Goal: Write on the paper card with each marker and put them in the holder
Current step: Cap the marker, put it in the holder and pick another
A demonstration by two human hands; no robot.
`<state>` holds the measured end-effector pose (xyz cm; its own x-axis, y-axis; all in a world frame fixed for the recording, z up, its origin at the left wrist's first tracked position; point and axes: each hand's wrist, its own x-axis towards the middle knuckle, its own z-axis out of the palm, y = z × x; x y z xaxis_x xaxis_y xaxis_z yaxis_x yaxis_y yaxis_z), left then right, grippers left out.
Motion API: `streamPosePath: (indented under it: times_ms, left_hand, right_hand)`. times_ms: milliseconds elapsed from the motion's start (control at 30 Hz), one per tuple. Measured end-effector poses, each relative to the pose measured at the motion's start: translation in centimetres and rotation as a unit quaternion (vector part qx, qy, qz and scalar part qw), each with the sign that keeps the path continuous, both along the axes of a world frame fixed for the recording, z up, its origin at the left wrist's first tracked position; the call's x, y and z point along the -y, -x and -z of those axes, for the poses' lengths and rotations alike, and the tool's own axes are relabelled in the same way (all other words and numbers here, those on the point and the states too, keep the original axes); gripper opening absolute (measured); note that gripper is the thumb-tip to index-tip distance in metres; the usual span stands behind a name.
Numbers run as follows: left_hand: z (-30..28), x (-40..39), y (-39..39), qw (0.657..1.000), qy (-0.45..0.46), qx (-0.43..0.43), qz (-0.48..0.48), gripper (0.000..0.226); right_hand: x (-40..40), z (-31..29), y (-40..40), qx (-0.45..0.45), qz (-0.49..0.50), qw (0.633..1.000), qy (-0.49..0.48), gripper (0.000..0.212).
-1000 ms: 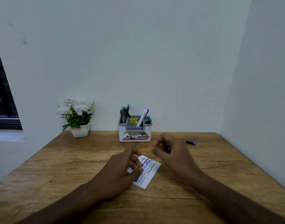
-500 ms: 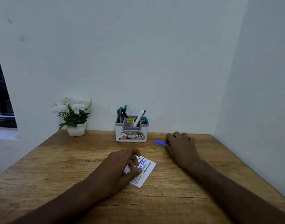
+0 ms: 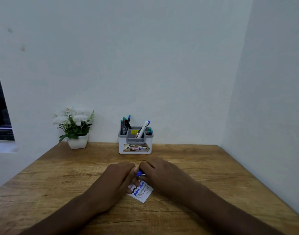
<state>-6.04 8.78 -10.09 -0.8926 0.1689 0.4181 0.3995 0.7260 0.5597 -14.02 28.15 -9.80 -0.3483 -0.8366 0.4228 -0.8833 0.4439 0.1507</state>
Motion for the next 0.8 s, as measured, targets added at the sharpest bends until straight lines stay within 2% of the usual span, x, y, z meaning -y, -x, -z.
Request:
streamPosePath:
  times_ms: [200, 267, 367, 500, 567, 633, 700, 800]
  left_hand:
    - [0.2, 0.2, 0.0, 0.999, -0.030, 0.027, 0.017, 0.043]
    - [0.3, 0.2, 0.1, 0.998, -0.043, 0.037, 0.019, 0.043]
    - [0.3, 0.2, 0.1, 0.997, -0.062, 0.040, 0.022, 0.038]
    - [0.2, 0.5, 0.1, 0.991, -0.117, 0.057, 0.019, 0.040]
    - [0.3, 0.9, 0.1, 0.992, -0.100, 0.070, 0.020, 0.022]
    - [0.4, 1.2, 0.2, 0.998, -0.038, 0.051, 0.020, 0.007]
    - [0.4, 1.2, 0.2, 1.000, 0.010, 0.023, 0.014, 0.014]
    - [0.3, 0.9, 0.3, 1.000, 0.003, 0.002, 0.008, 0.025]
  right_hand:
    - [-0.9, 0.3, -0.8, -0.089, 0.040, 0.995, -0.024, 0.055]
    - [-1.0, 0.2, -0.7, -0.107, 0.042, 0.993, -0.016, 0.048]
    - [-1.2, -0.4, -1.0, -0.093, 0.054, 0.994, 0.023, 0.027]
    - [-2.8, -1.9, -1.0, -0.035, 0.093, 0.991, 0.093, 0.036]
    - [-3.9, -2.5, -0.4, -0.019, 0.116, 0.985, 0.126, 0.034]
    - [-4.7, -2.6, 0.3, 0.031, 0.101, 0.982, 0.158, 0.029]
    - [-5.0, -2.5, 0.7, 0.139, 0.033, 0.961, 0.236, 0.027]
    - [-4.7, -2.8, 0.6, 0.315, -0.024, 0.869, 0.382, 0.034]
